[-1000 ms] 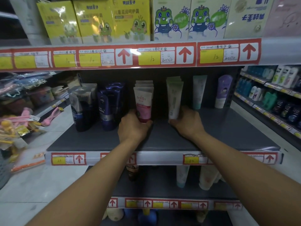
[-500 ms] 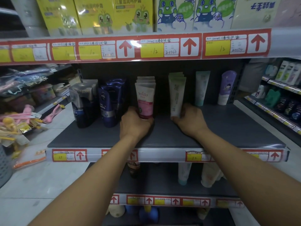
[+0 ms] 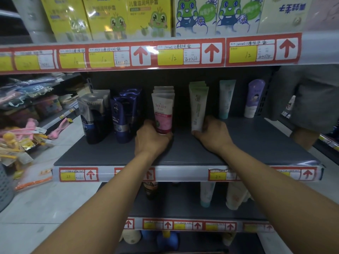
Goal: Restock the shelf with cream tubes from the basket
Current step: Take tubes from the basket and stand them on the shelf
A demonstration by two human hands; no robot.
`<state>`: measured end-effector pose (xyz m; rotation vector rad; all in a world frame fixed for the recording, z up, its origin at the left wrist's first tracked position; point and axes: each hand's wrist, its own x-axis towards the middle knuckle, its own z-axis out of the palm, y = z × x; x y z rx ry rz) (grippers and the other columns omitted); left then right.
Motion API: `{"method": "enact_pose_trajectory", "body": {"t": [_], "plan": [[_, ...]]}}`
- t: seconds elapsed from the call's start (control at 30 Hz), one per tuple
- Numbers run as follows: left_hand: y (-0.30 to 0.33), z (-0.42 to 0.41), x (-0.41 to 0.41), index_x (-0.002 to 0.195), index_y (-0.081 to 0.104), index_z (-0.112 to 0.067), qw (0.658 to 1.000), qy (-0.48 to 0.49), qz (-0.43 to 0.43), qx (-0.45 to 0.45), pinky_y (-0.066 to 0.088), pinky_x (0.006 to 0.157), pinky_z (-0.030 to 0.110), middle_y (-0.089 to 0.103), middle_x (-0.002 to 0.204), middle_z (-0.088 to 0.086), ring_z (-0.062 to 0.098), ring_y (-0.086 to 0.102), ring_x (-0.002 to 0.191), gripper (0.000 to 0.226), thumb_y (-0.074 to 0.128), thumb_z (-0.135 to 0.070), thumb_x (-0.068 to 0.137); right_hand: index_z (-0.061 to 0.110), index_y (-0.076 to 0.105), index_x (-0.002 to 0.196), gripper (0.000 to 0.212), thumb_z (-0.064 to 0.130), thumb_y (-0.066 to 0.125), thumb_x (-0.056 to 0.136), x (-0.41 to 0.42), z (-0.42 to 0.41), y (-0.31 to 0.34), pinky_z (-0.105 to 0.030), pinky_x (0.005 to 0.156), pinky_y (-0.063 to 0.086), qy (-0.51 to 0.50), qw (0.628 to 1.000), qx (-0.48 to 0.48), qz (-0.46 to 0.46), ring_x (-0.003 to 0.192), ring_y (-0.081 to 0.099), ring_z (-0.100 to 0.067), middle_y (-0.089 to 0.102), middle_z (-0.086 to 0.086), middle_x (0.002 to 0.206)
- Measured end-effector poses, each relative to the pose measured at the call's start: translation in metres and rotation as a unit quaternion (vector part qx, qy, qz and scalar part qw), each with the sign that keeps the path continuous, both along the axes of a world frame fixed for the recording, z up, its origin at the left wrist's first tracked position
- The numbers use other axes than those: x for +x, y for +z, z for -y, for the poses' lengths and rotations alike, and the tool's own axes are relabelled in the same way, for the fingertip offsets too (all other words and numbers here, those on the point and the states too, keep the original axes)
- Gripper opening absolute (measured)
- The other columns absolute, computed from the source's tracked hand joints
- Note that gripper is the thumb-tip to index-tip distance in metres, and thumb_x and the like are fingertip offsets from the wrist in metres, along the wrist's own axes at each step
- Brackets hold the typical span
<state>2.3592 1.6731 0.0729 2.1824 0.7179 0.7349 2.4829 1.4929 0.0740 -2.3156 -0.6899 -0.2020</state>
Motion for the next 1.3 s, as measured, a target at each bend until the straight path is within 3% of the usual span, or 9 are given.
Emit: {"method": "enact_pose_trajectory", "body": {"t": [0.3,0.53,0.7,0.87,1.0,1.3], "plan": [[0.001,0.0,0.001,0.125,0.058,-0.022,1.0,0.004,-0.022,-0.002,0.059,0.093,0.044,0.071,0.118,0.005,0.03,0.071,0.108,0.064,0.087,-0.051,0.076,0.017,0.055,0.128,0.063,0.041,0.087,0.079,-0.003,0.0,0.002,-0.045,0.093,0.061,-0.002,1.0,0.015,-0.02,0.116,0.068,-0.03,0.068,-0.009,0.129],[0.006,0.005,-0.002,0.13,0.053,-0.019,0.998,0.016,-0.052,0.007,0.058,0.097,0.049,0.067,0.123,0.009,0.034,0.069,0.112,0.079,0.085,-0.058,0.069,0.013,0.046,0.133,0.07,0.043,0.084,0.083,-0.011,0.005,0.01,-0.037,0.085,0.05,-0.027,0.999,-0.025,-0.015,0.118,0.064,-0.036,0.063,-0.013,0.13],[0.008,0.01,-0.011,0.135,0.05,-0.013,0.998,0.0,-0.065,0.002,0.057,0.101,0.049,0.063,0.129,0.012,0.034,0.065,0.119,0.084,0.088,-0.05,0.07,0.013,0.046,0.137,0.068,0.038,0.082,0.085,-0.025,0.013,0.024,-0.034,0.083,0.05,0.001,0.998,-0.056,-0.033,0.12,0.063,-0.034,0.06,-0.012,0.131],[0.019,0.025,-0.039,0.134,0.05,-0.014,0.996,-0.011,-0.075,0.042,0.054,0.102,0.049,0.059,0.131,0.012,0.034,0.061,0.119,0.065,0.081,-0.041,0.084,0.015,0.052,0.133,0.049,0.038,0.071,0.094,-0.053,0.03,0.027,-0.032,0.081,0.044,0.002,0.999,-0.051,0.01,0.116,0.062,-0.031,0.06,-0.01,0.129],[0.026,0.034,-0.064,0.127,0.057,-0.018,0.989,-0.02,-0.102,0.109,0.056,0.097,0.049,0.061,0.123,0.009,0.031,0.062,0.112,0.047,0.072,-0.04,0.088,0.017,0.054,0.133,0.047,0.045,0.065,0.096,-0.068,0.046,0.029,-0.037,0.083,0.049,-0.021,0.998,-0.05,0.02,0.114,0.061,-0.031,0.06,-0.01,0.129],[0.043,0.054,-0.115,0.128,0.061,-0.02,0.981,-0.035,-0.108,0.154,0.056,0.095,0.049,0.06,0.126,0.005,0.028,0.059,0.114,0.044,0.071,-0.037,0.088,0.017,0.061,0.121,0.032,0.036,0.063,0.096,-0.113,0.067,0.036,-0.035,0.077,0.047,-0.024,0.995,-0.077,0.062,0.104,0.061,-0.027,0.06,-0.007,0.115]]}}
